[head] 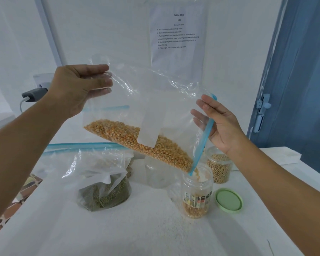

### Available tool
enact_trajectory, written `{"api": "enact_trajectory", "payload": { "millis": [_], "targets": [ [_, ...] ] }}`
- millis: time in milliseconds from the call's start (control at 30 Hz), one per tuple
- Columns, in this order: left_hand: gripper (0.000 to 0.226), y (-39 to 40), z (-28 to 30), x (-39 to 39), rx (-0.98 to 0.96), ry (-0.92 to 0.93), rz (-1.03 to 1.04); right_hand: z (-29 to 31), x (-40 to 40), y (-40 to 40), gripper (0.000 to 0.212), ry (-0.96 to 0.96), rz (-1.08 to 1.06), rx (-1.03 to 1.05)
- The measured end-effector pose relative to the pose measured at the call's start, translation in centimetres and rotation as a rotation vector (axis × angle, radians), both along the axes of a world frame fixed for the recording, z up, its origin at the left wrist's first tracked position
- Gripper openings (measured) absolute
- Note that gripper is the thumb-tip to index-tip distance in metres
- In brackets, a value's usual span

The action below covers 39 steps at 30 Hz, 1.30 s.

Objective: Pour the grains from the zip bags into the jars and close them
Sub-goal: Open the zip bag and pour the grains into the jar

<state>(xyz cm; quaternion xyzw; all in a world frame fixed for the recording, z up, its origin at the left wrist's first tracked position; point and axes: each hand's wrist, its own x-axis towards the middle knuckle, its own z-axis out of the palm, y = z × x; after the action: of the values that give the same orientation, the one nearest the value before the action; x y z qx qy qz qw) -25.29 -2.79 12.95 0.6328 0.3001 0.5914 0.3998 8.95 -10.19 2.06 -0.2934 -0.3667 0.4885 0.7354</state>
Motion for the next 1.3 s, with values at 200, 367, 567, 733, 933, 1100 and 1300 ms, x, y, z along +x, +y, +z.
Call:
{"api": "enact_trajectory", "payload": {
  "millis": [200, 367, 567, 733, 933, 1100, 1300],
  "targets": [
    [0.028, 0.14, 0.13, -0.05, 0.015, 0.008, 0.01, 0.05, -0.03, -0.13, 0.025, 0.004, 0.002, 0.003],
    [0.032, 0.15, 0.34, 0.17, 0.025, 0.004, 0.015, 0.23, 0.02, -0.11, 0.025, 0.006, 0.002, 0.006],
    [0.033, 0.22, 0.23, 0.21, 0.008, -0.007, 0.011, -0.01, 0.1, -0.05, 0.025, 0.004, 0.005, 0.011],
    [0.035, 0.28, 0.12, 0.18, -0.001, -0.005, 0.005, -0.08, 0.12, 0.01, 0.025, 0.003, 0.005, 0.005],
    [0.034, 0.43, 0.14, 0.1, 0.005, -0.002, 0.011, 0.08, 0.09, -0.01, 0.025, 0.003, 0.005, 0.006],
    [0.034, 0.54, 0.49, -0.1, 0.016, 0.006, 0.01, 0.34, -0.05, -0.01, 0.025, 0.0, 0.006, 0.014],
    [0.041, 0.57, 0.42, -0.11, 0.018, 0.007, 0.013, 0.25, -0.05, 0.06, 0.026, 0.002, 0.011, 0.015]
  ]
}}
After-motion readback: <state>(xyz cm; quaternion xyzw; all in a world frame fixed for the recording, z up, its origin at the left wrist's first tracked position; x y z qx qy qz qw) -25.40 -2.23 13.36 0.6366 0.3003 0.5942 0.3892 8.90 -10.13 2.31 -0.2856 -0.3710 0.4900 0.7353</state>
